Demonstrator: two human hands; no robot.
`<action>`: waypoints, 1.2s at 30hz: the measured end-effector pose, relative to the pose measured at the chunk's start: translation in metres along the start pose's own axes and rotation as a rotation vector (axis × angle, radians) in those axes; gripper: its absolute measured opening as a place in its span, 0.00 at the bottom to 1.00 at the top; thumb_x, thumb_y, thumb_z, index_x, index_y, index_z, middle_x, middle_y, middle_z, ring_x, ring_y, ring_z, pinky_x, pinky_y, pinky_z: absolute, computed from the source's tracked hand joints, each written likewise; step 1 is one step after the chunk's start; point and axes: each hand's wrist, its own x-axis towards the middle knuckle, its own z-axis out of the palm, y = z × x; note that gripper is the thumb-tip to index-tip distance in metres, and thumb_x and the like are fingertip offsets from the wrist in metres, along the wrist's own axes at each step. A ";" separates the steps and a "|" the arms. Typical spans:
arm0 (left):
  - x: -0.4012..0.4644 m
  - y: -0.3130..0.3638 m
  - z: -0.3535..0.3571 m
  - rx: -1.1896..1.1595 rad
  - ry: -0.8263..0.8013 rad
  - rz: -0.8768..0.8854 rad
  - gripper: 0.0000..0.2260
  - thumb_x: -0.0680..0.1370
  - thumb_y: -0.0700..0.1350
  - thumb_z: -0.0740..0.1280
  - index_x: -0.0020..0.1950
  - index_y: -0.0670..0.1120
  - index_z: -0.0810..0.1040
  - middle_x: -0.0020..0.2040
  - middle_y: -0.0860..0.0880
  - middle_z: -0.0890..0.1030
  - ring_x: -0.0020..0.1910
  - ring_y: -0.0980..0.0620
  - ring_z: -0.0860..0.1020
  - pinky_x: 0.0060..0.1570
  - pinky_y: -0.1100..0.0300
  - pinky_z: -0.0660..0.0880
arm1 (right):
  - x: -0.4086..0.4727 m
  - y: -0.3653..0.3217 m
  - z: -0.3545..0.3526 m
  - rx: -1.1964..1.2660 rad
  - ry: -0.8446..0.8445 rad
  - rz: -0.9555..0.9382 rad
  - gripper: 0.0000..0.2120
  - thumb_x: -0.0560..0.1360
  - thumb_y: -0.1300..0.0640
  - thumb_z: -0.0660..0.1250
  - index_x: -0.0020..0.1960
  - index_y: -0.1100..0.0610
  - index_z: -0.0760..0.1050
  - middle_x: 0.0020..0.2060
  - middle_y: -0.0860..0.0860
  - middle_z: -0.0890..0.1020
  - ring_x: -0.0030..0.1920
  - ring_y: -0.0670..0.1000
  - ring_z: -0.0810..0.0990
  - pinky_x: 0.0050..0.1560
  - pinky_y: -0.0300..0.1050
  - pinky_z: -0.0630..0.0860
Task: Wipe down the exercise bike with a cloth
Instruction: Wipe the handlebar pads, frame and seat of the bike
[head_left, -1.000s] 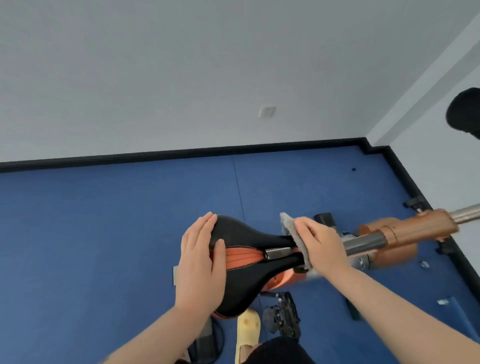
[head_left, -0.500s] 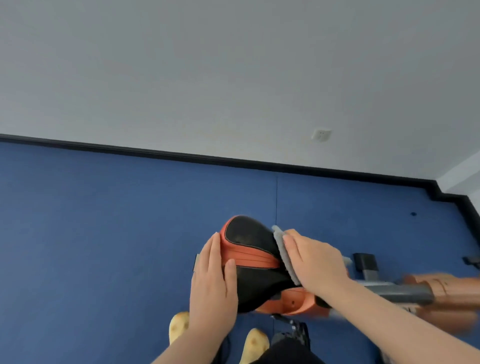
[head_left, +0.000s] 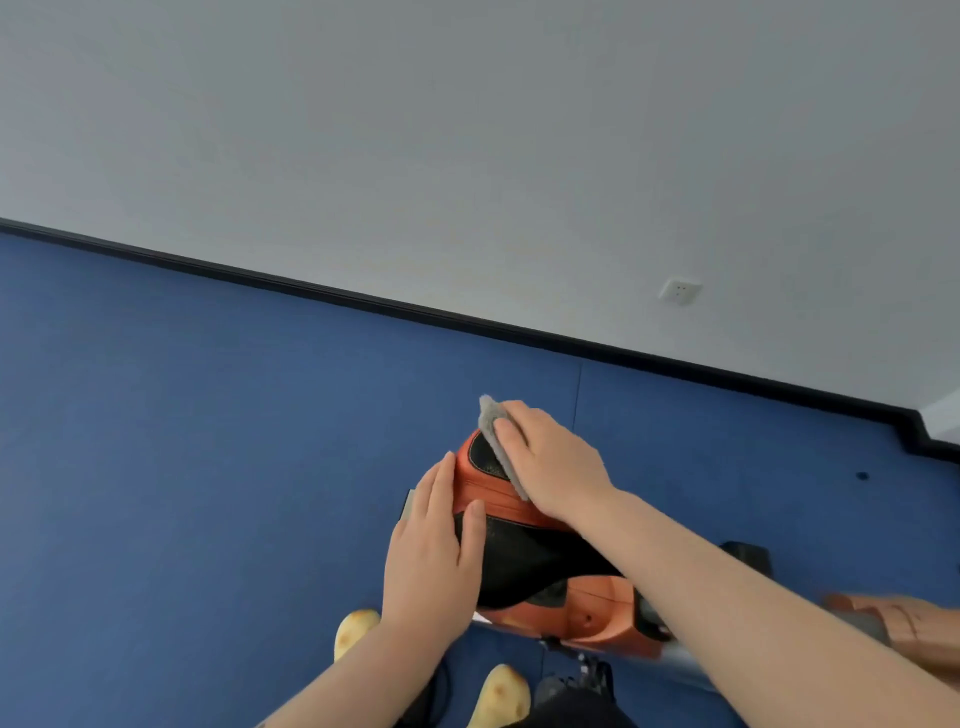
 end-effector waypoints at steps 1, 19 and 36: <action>-0.001 0.000 -0.001 0.009 -0.005 -0.001 0.28 0.78 0.60 0.47 0.78 0.55 0.56 0.75 0.59 0.63 0.69 0.53 0.68 0.67 0.55 0.67 | -0.006 0.000 0.006 -0.071 0.050 -0.113 0.17 0.81 0.40 0.47 0.67 0.39 0.65 0.65 0.41 0.71 0.64 0.47 0.70 0.57 0.50 0.72; 0.000 0.000 0.000 0.045 -0.001 -0.162 0.29 0.68 0.73 0.49 0.60 0.58 0.68 0.49 0.60 0.77 0.47 0.57 0.77 0.45 0.58 0.74 | 0.041 -0.037 -0.002 -0.220 -0.181 -0.131 0.26 0.77 0.32 0.50 0.40 0.49 0.76 0.38 0.43 0.81 0.43 0.46 0.79 0.45 0.47 0.75; 0.003 0.000 -0.012 -0.024 -0.126 -0.147 0.33 0.60 0.79 0.56 0.58 0.61 0.65 0.50 0.62 0.78 0.49 0.59 0.78 0.48 0.59 0.77 | 0.030 -0.028 0.004 -0.338 -0.125 -0.504 0.17 0.75 0.33 0.58 0.46 0.43 0.78 0.45 0.40 0.78 0.48 0.43 0.73 0.49 0.47 0.70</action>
